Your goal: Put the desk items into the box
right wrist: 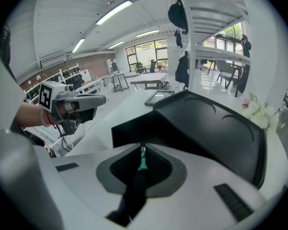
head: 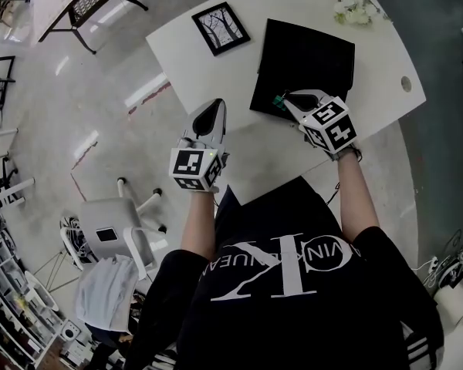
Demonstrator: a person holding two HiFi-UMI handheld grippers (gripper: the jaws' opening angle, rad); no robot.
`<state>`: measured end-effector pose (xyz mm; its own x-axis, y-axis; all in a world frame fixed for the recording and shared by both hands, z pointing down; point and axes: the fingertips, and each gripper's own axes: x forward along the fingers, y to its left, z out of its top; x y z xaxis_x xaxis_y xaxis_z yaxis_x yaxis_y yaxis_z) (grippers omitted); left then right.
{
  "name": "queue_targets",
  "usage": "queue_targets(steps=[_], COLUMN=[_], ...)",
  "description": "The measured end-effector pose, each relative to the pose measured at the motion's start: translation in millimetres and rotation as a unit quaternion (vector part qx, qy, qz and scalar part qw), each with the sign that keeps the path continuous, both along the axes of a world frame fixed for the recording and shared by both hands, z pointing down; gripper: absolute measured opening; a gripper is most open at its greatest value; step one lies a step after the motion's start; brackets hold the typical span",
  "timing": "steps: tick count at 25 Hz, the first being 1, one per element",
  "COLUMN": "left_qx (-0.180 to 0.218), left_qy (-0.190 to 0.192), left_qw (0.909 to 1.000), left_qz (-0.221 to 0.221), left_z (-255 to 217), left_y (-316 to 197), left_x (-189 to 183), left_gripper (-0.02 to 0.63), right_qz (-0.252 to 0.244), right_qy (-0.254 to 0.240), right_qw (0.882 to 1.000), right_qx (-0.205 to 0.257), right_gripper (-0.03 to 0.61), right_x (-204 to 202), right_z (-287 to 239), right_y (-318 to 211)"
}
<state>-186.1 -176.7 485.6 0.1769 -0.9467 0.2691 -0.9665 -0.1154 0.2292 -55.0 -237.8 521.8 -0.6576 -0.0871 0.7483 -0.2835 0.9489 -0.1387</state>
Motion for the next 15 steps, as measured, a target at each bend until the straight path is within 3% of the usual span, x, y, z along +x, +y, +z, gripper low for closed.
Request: queue_targets(steps=[15], left_qx=[0.014], left_qy=[-0.006], left_qw=[0.9998], left_qz=[0.016], left_z=[-10.2], left_y=[14.4], left_x=[4.1], left_gripper=[0.011], right_qz=[0.068], right_qy=[-0.05], right_qw=[0.996], right_qx=[0.013], right_gripper=[0.021], right_x=[16.7], right_z=[-25.9], right_y=[3.7])
